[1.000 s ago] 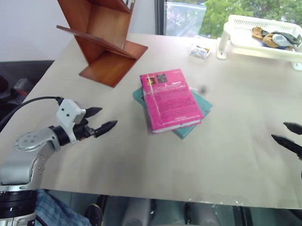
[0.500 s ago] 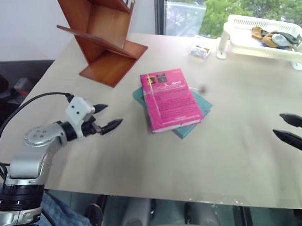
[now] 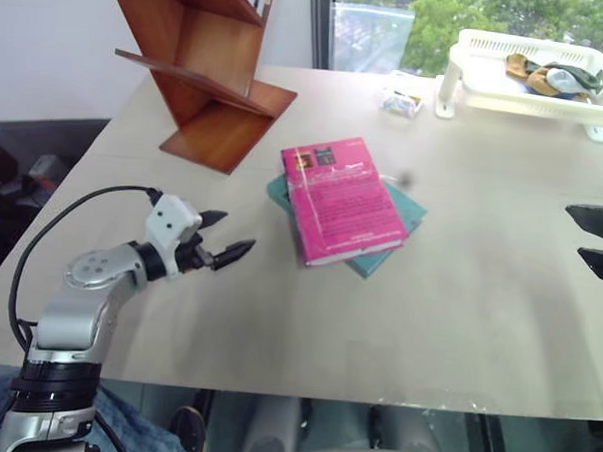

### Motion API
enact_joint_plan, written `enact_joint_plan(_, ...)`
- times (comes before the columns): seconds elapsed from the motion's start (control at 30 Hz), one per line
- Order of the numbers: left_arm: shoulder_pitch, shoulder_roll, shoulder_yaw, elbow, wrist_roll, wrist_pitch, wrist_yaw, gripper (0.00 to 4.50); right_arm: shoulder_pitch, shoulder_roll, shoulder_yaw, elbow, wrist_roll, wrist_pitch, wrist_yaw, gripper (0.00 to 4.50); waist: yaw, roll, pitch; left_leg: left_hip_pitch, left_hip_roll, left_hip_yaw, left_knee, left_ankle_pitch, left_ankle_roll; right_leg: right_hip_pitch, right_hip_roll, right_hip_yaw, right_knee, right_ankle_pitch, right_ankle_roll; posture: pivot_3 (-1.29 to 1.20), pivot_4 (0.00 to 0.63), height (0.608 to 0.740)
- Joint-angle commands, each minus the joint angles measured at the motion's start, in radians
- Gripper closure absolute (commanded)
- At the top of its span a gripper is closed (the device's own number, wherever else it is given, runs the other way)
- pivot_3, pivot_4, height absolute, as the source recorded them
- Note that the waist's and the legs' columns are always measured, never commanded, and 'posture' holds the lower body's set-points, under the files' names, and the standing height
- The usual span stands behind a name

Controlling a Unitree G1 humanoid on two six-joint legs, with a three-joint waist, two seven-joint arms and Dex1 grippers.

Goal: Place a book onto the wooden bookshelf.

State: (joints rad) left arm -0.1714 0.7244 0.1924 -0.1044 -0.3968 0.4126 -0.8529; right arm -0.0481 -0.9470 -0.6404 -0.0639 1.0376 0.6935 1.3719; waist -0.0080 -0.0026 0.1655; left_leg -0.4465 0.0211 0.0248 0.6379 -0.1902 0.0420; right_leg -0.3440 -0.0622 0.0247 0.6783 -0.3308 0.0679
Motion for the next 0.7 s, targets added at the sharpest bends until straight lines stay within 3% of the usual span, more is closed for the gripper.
enact_joint_plan(0.03, -0.008, 0.03, 0.03, 0.006, -0.023, -0.016, -0.046, 0.17, 0.004, 0.01, -0.014, -0.001, -0.021, -0.033, 0.008, 0.0, 0.0, 0.0, 0.0, 0.0, 0.0, 0.0, 0.0, 0.0, 0.0, 0.0, 0.0, 0.0, 0.0, 0.0, 0.0, 0.0, 0.15, 0.74)
enact_joint_plan(0.4, -0.018, 0.091, 0.073, 0.026, -0.057, -0.008, -0.113, 0.17, -0.146, 0.041, 0.146, 0.071, -0.091, -0.071, 0.05, 0.0, -0.003, 0.0, 0.0, 0.0, 0.001, 0.0, 0.0, 0.0, 0.0, 0.0, 0.006, 0.001, 0.0, 0.0, 0.0, 0.0, 0.15, 0.74)
enact_joint_plan(0.6, -0.087, -0.04, -0.057, 0.038, -0.085, 0.03, -0.121, 0.17, -0.165, 0.001, 0.134, 0.097, -0.095, -0.055, 0.076, 0.0, 0.012, -0.001, 0.001, -0.001, 0.0, -0.001, 0.001, 0.0, 0.0, 0.0, 0.004, -0.001, 0.0, 0.0, 0.0, 0.0, 0.15, 0.74)
enact_joint_plan(0.7, -0.174, -0.115, -0.059, 0.077, -0.154, 0.12, -0.099, 0.17, -0.143, -0.027, 0.099, 0.095, -0.096, -0.05, 0.083, 0.0, 0.02, -0.001, 0.001, -0.001, 0.0, -0.001, 0.002, 0.0, 0.0, 0.0, 0.005, -0.001, 0.001, 0.0, 0.0, 0.0, 0.15, 0.74)
